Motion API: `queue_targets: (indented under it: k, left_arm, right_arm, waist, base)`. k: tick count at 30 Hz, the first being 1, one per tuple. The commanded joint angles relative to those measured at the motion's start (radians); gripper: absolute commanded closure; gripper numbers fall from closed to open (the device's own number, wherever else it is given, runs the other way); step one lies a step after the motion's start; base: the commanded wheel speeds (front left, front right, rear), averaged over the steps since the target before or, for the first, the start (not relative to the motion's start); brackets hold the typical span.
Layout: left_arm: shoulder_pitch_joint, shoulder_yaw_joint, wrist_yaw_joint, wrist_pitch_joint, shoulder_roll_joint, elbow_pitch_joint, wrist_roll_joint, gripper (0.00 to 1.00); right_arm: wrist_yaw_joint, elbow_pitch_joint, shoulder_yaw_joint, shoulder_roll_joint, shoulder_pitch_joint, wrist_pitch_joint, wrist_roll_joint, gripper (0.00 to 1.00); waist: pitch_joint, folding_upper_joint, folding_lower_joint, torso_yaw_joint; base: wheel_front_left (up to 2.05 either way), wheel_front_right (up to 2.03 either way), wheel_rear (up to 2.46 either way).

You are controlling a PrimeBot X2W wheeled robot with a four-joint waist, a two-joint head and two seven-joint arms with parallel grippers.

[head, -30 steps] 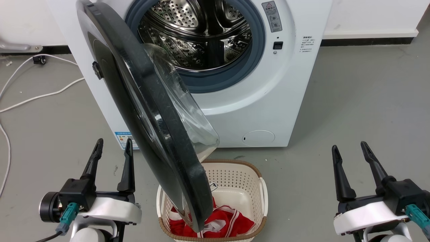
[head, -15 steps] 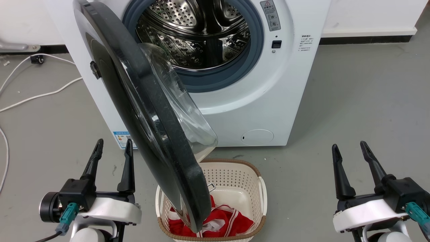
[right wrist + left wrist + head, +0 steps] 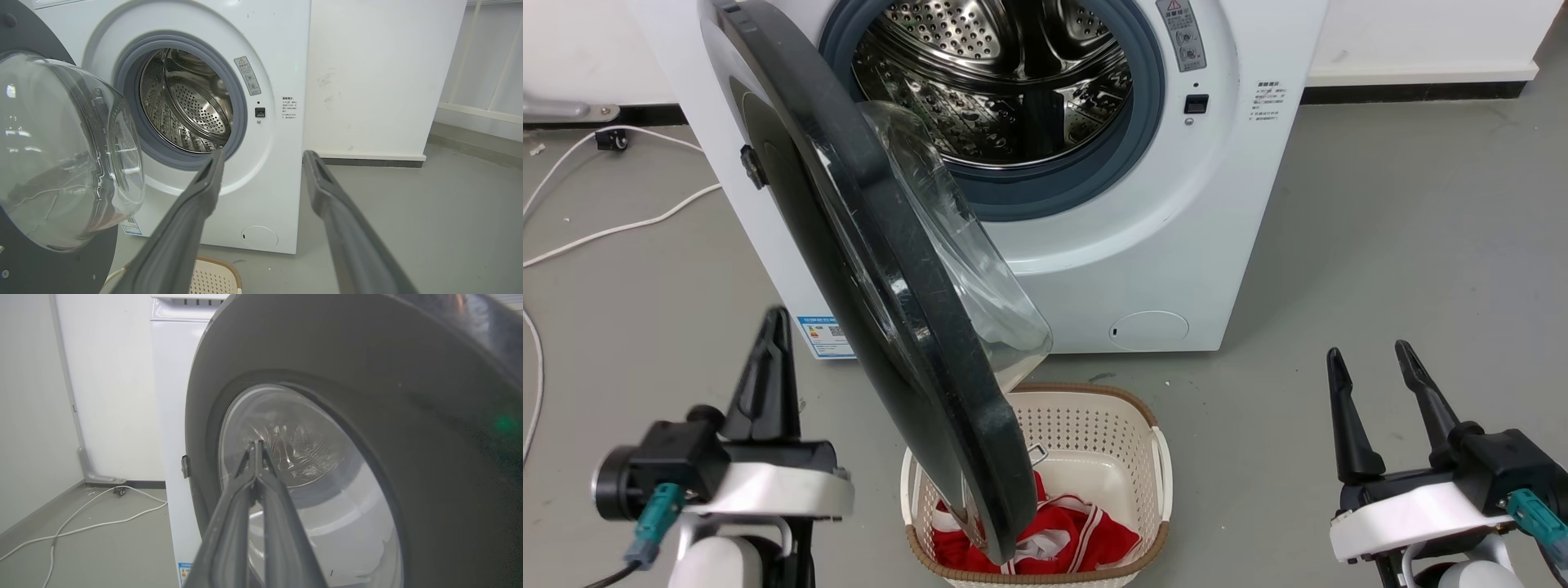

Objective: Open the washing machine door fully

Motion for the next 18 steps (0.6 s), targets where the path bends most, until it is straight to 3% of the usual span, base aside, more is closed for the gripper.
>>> queue_targets:
  k: [1, 13, 18]
  left_arm:
    - [-0.019, 0.010, 0.000, -0.002, -0.006, -0.047, -0.004, 1.00]
    - [-0.079, 0.000, 0.003, -0.002, -0.017, -0.397, 0.027, 1.00]
    - [-0.117, -0.072, 0.002, -0.002, -0.020, -0.575, 0.036, 1.00]
  right_arm:
    - [-0.001, 0.004, -0.002, 0.003, -0.013, 0.000, 0.003, 0.00]
    - [-0.001, 0.005, -0.003, 0.003, -0.009, 0.004, 0.010, 0.00]
    - [-0.001, 0.007, -0.001, 0.003, -0.011, 0.008, 0.009, 0.00]
  waist:
    - [0.000, -0.0001, 0.0000, 0.001]
    - [-0.003, -0.0001, 0.0000, 0.002]
    - [-0.004, -0.0001, 0.0000, -0.004]
  base:
    - [0.00, 0.00, 0.00]
    - [0.00, 0.00, 0.00]
    - [0.00, 0.00, 0.00]
